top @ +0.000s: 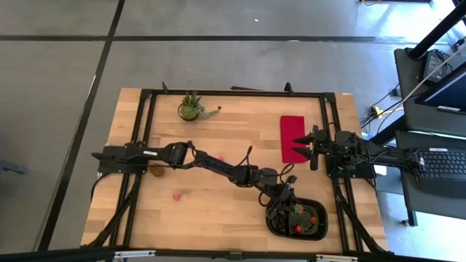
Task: Pick and placing Produce into tupperware
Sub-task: Put the strawberry into the right of the black bin
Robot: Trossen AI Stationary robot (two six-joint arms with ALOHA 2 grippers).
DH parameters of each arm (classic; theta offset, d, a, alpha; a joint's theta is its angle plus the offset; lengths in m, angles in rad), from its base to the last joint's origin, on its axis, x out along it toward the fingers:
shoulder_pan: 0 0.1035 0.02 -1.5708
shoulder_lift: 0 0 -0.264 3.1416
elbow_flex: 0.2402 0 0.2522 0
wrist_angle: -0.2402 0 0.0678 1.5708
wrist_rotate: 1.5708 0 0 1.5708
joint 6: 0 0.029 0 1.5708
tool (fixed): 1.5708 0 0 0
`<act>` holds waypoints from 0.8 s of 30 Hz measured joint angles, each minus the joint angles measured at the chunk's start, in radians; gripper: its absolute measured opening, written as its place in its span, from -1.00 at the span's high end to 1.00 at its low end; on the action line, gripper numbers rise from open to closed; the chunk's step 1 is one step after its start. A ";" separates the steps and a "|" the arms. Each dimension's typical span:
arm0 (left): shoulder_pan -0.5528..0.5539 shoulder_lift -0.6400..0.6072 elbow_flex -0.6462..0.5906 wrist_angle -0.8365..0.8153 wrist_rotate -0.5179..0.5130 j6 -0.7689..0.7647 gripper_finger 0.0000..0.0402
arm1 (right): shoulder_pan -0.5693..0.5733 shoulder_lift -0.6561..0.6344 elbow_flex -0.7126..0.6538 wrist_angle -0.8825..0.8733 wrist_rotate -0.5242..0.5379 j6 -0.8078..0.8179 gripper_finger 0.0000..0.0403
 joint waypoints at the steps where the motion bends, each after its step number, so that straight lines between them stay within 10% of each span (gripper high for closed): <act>1: 0.000 0.000 0.000 0.000 0.000 0.000 0.30 | 0.000 0.000 0.000 0.000 0.000 0.000 0.09; 19: 0.000 0.000 0.000 0.001 -0.005 0.001 0.34 | 0.000 0.000 0.000 0.000 0.000 0.009 0.09; 24: 0.003 -0.002 0.000 0.000 -0.007 0.001 0.30 | 0.000 0.000 0.000 0.007 -0.003 0.284 0.09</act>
